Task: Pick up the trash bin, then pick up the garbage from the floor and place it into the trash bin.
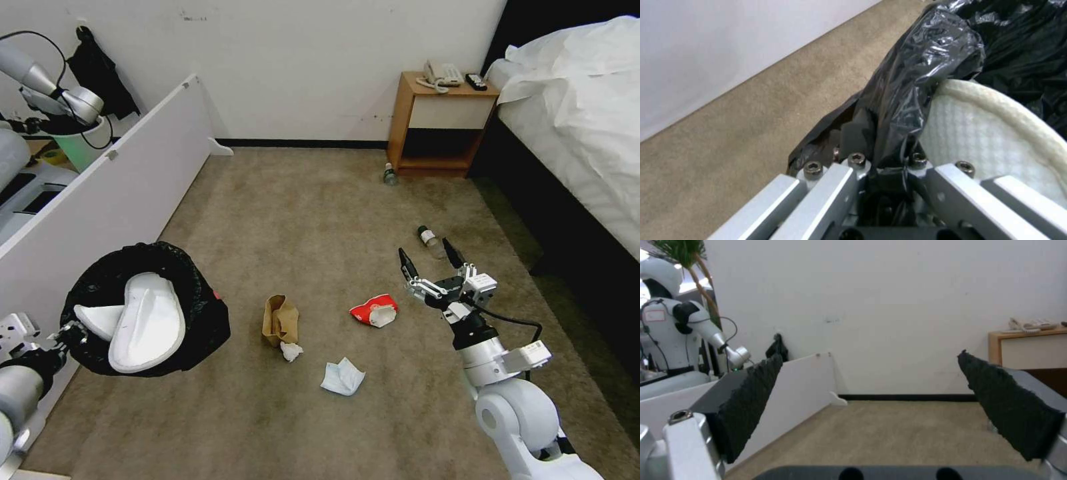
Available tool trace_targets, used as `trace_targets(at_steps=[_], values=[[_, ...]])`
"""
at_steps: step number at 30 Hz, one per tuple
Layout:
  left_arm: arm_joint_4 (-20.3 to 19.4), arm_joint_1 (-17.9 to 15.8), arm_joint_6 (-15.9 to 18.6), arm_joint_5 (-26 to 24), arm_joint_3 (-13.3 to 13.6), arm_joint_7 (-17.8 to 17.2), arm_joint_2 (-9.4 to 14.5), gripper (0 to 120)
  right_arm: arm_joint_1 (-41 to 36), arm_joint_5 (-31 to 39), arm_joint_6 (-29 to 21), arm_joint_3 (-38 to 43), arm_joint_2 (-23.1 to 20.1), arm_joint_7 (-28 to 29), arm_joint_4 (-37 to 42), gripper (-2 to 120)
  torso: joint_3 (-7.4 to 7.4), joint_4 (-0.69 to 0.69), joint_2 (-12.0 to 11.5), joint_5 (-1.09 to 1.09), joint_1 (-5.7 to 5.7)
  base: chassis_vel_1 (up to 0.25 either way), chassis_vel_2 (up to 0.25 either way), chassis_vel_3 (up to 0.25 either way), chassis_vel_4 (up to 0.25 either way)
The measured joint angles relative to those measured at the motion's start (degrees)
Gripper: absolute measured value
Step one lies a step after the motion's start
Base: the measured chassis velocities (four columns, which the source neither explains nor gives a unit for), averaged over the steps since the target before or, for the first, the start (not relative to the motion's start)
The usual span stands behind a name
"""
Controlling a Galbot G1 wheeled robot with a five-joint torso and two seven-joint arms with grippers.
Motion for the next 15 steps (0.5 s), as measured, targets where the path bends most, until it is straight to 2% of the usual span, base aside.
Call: trace_targets(at_steps=[15], values=[[-0.21,-0.22,0.00,0.59,1.13,0.02,-0.12,1,-0.22,-0.76,0.17,0.42,-0.23,-0.67,-0.17,100,0.00,0.00,0.00,0.00,0.00,0.004,0.004,-0.003,-0.003]])
